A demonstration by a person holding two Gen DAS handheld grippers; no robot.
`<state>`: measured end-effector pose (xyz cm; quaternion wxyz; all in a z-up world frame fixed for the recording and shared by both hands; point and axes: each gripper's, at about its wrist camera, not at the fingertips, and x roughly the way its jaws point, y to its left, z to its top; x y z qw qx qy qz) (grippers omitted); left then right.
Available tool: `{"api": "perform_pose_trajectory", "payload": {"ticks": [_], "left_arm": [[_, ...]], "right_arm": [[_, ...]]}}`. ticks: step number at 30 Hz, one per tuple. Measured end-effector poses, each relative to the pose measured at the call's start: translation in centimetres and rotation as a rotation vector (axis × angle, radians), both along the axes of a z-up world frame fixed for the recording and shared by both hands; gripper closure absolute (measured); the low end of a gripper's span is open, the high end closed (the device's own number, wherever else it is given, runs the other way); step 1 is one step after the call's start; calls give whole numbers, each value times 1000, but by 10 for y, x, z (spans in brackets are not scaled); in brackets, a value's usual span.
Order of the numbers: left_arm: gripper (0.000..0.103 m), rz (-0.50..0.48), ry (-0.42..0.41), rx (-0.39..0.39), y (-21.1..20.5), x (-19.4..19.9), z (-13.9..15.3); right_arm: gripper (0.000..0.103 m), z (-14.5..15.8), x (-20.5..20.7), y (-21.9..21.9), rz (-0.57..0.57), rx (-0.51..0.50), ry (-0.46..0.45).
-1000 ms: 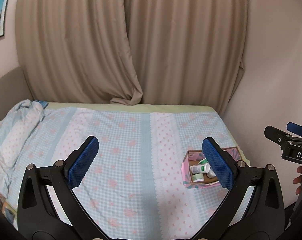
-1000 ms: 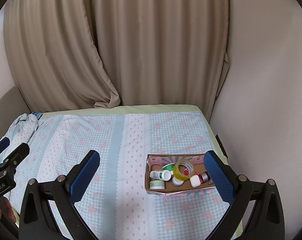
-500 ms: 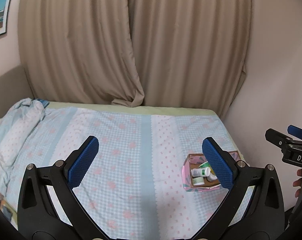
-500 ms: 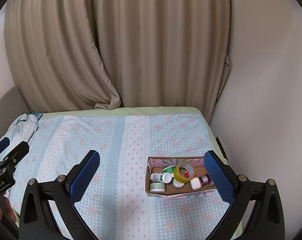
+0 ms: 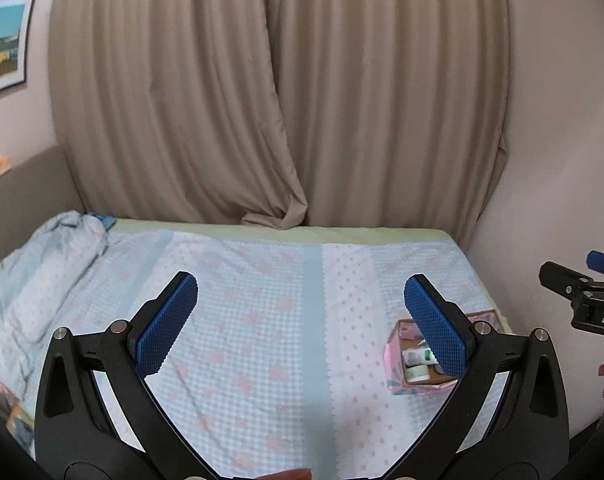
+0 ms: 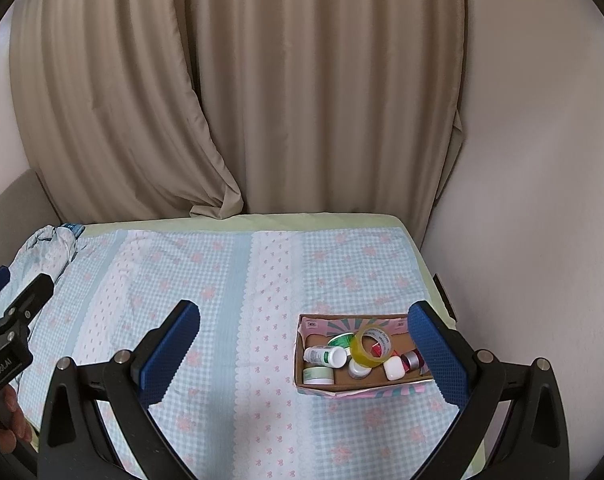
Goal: Organize rigid objects
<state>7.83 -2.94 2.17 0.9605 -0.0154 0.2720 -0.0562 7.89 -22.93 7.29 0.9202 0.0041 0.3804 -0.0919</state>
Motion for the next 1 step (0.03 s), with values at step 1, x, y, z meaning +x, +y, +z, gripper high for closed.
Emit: {"api": "perform_pose_trajectory", "payload": {"ticks": [1], "left_arm": [[0, -3, 5, -8, 2, 1, -2]], "right_arm": [[0, 0, 1, 1, 0, 0, 2]]}}
